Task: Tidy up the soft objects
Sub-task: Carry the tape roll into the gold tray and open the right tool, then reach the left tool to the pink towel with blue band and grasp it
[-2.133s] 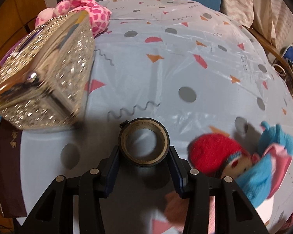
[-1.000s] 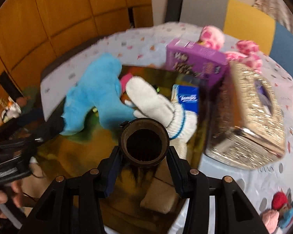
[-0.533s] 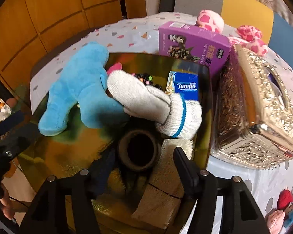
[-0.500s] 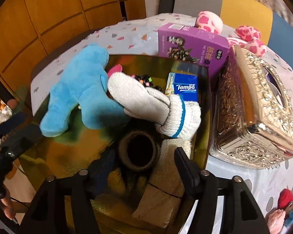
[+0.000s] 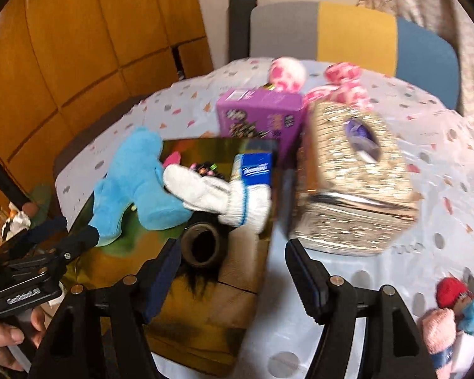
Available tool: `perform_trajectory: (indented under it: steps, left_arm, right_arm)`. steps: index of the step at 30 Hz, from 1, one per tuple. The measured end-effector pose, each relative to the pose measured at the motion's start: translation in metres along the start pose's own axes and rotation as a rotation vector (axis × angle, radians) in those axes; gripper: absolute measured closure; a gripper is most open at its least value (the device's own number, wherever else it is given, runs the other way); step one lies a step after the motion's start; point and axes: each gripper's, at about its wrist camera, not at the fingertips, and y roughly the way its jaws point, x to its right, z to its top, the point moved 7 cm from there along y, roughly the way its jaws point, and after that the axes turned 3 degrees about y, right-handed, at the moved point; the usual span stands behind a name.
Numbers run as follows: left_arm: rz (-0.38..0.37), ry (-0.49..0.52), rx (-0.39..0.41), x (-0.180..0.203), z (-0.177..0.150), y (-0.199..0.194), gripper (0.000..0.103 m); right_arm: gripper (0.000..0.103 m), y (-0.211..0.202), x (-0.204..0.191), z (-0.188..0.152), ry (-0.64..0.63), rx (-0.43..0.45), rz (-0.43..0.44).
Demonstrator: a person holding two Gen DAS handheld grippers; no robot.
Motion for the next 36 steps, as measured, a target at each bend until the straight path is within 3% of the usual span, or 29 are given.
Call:
perform_trajectory:
  steps: [10, 22, 28, 36]
  left_arm:
    - [-0.029, 0.091, 0.032, 0.031, 0.005, -0.009, 0.010]
    - [-0.120, 0.209, 0.027, 0.088, 0.005, -0.013, 0.010]
    - [-0.203, 0.311, 0.031, 0.133, 0.004, -0.018, 0.010]
    - [-0.396, 0.475, -0.013, 0.219, -0.008, -0.022, 0.010]
  right_arm:
    - [0.034, -0.050, 0.075, -0.009, 0.136, 0.082, -0.122]
    - [0.034, -0.105, 0.171, -0.040, 0.345, 0.145, -0.273]
    - [0.034, -0.149, 0.218, -0.059, 0.459, 0.215, -0.371]
    - [0.033, -0.216, 0.280, -0.092, 0.654, 0.318, -0.502]
